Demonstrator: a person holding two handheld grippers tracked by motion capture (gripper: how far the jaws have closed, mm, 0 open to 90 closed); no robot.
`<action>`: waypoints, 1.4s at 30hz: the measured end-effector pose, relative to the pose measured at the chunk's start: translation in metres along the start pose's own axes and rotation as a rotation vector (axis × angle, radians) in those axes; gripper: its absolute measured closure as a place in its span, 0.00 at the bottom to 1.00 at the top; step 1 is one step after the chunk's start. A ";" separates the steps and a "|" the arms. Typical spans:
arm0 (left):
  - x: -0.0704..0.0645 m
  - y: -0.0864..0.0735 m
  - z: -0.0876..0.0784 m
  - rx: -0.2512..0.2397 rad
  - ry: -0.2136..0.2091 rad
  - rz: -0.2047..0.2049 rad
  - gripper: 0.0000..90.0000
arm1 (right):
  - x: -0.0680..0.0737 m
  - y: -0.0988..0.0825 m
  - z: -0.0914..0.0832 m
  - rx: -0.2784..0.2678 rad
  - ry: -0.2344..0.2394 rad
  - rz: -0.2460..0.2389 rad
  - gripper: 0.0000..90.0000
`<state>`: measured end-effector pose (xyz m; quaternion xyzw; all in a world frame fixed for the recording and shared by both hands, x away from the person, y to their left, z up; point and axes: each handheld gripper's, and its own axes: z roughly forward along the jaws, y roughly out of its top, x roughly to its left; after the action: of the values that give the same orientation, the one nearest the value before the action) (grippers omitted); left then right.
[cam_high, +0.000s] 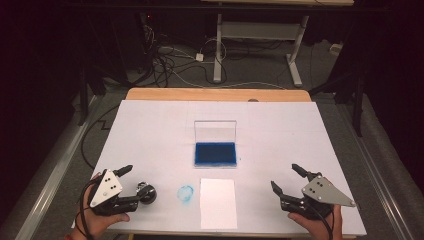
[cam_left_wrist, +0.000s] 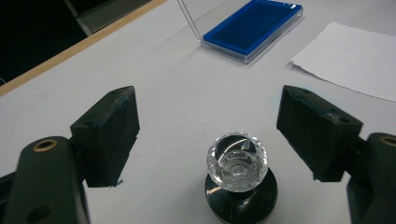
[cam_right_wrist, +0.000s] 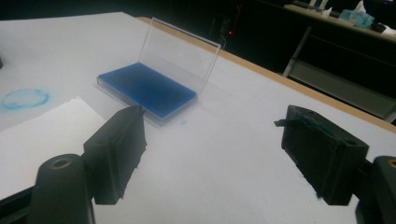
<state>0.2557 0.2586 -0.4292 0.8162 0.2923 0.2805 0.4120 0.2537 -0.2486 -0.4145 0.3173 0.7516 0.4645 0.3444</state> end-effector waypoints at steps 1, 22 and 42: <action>0.000 0.001 0.000 0.000 -0.006 -0.001 0.23 | 0.000 -0.001 0.001 0.004 0.001 -0.006 0.24; 0.001 0.006 -0.008 0.113 -0.079 0.013 0.31 | 0.005 -0.001 0.010 0.068 0.007 -0.037 0.26; 0.005 0.026 0.024 0.474 -0.226 0.016 0.37 | 0.009 -0.006 0.020 0.138 0.023 -0.050 0.27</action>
<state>0.2827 0.2375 -0.4189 0.9184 0.2954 0.1147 0.2370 0.2638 -0.2341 -0.4283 0.3160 0.7934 0.4065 0.3245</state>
